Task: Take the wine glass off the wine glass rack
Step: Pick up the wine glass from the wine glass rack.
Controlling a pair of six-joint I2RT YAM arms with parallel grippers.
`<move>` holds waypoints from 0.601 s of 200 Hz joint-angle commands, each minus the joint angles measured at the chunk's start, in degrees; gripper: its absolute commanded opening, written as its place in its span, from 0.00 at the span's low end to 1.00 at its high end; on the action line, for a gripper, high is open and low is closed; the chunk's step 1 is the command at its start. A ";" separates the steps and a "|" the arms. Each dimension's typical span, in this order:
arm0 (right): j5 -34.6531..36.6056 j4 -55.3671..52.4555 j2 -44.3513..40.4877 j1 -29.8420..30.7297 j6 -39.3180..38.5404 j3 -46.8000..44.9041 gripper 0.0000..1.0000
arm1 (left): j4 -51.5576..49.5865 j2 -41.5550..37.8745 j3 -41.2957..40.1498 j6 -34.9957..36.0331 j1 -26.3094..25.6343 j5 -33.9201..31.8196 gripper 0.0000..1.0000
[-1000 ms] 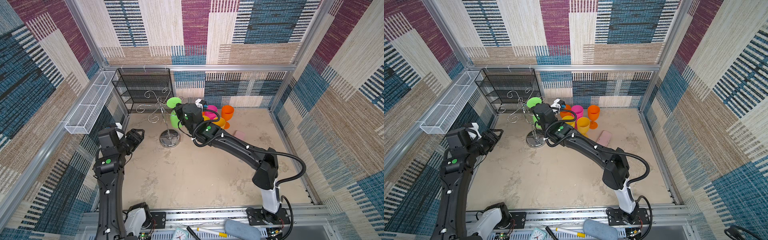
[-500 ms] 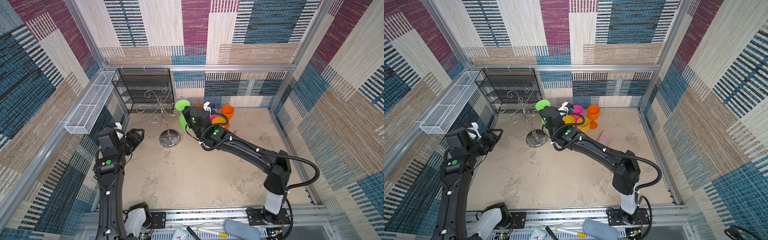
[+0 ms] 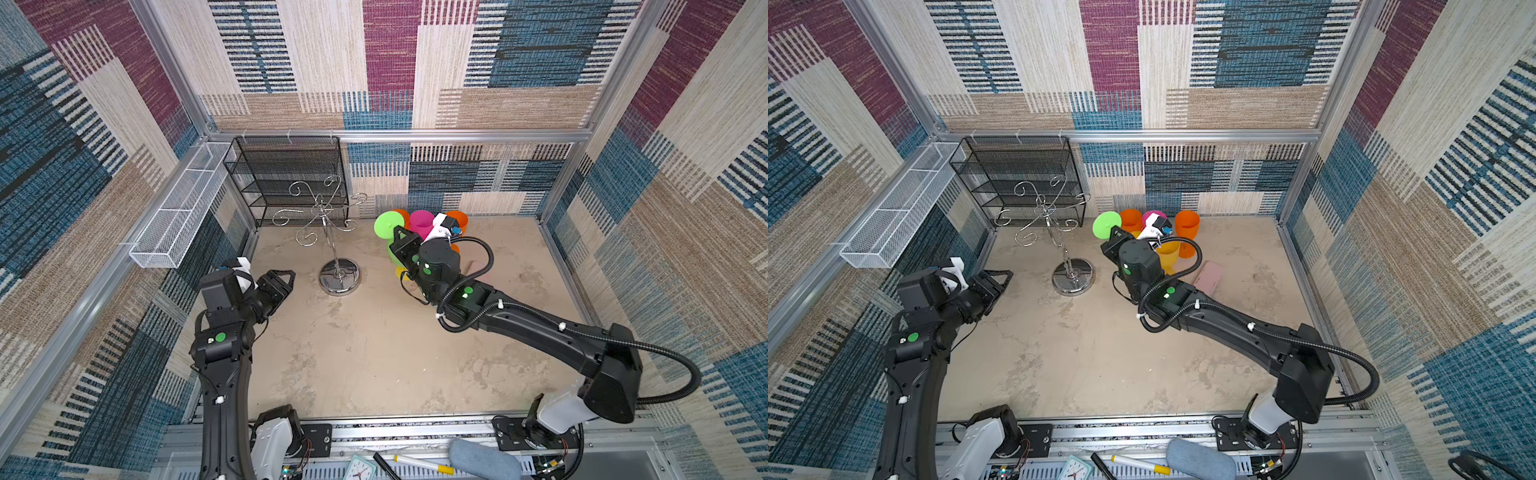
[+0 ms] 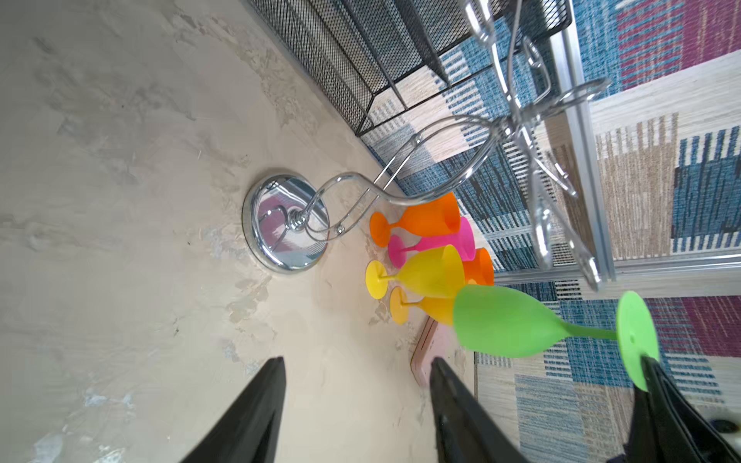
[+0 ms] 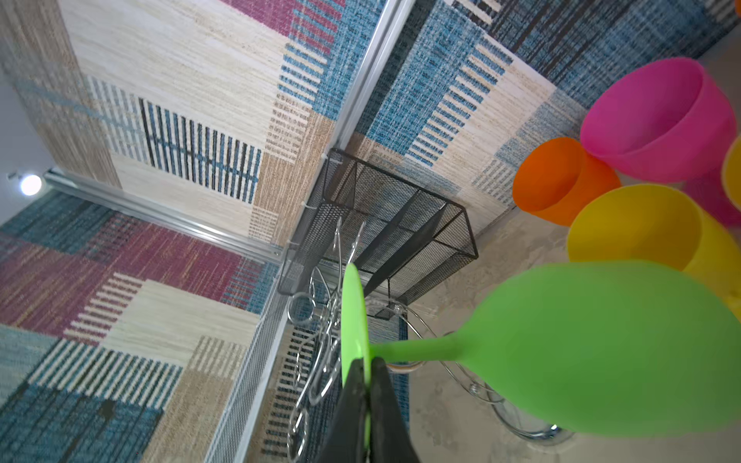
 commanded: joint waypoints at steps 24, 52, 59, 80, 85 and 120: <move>-1.99 16.73 -12.08 6.77 -31.68 -14.91 0.00 | -3.22 -5.34 -6.23 -2.45 -0.01 7.86 0.60; -5.87 18.56 -15.79 11.15 -41.95 -20.21 0.00 | -4.82 -7.21 -7.72 -3.64 0.02 10.75 0.60; -6.05 18.27 -15.99 12.68 -44.78 -20.77 0.00 | -5.26 -7.32 -7.47 -3.89 -0.06 11.30 0.59; -4.06 18.65 -15.52 18.28 -54.62 -23.00 0.00 | -5.26 -7.88 -7.74 -6.52 -0.08 14.44 0.59; -3.06 19.11 -15.18 19.46 -57.29 -23.66 0.00 | -5.26 -7.97 -7.88 -7.49 -0.06 15.16 0.59; 3.34 24.13 -10.89 25.44 -72.88 -28.14 0.00 | -3.21 -9.11 -10.52 -14.17 -0.04 20.36 0.58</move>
